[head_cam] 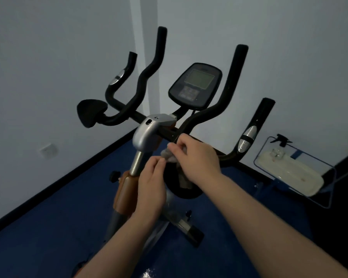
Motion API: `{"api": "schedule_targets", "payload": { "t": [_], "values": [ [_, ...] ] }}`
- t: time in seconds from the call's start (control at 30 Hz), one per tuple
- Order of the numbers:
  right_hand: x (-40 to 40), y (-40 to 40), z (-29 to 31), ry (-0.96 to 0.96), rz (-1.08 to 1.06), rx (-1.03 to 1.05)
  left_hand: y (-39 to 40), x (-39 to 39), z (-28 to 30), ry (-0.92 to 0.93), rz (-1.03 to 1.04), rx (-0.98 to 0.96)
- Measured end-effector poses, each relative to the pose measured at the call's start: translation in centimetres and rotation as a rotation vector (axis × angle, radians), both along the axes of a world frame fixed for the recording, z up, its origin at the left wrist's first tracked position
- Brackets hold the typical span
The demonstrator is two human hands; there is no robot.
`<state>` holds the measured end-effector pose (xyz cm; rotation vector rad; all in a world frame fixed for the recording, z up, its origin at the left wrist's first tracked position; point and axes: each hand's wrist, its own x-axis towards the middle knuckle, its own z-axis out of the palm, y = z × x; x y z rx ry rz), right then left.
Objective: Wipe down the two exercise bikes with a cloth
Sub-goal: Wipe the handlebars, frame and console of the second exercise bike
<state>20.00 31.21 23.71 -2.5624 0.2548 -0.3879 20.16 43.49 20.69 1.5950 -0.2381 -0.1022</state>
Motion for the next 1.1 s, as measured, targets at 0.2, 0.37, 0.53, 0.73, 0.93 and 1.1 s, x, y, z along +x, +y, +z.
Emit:
{"api": "schedule_targets", "payload": {
  "t": [0.2, 0.37, 0.53, 0.73, 0.93, 1.1],
  "values": [
    [-3.0, -2.6, -1.8, 0.023, -0.036, -0.082, 0.9, 0.9, -0.5, 0.015, -0.106, 0.018],
    [0.1, -0.9, -1.0, 0.154, -0.273, -0.089, 0.9, 1.2, -0.7, -0.021, -0.121, 0.030],
    [-4.7, 0.6, -3.8, 0.053, -0.384, -0.085, 1.0, 2.0, -0.5, -0.116, -0.199, 0.104],
    [-3.4, 0.7, -2.4, 0.074, -0.478, 0.102, 0.8, 2.9, -1.3, -0.131, -0.248, 0.123],
    [-5.7, 2.7, -3.3, -0.035, -0.531, 0.274, 1.0, 3.4, -1.8, -0.142, -0.264, 0.128],
    [-7.6, 3.2, -2.9, 0.013, -0.460, 0.129, 1.3, 3.3, -2.1, -0.094, -0.259, 0.084]
  ]
}}
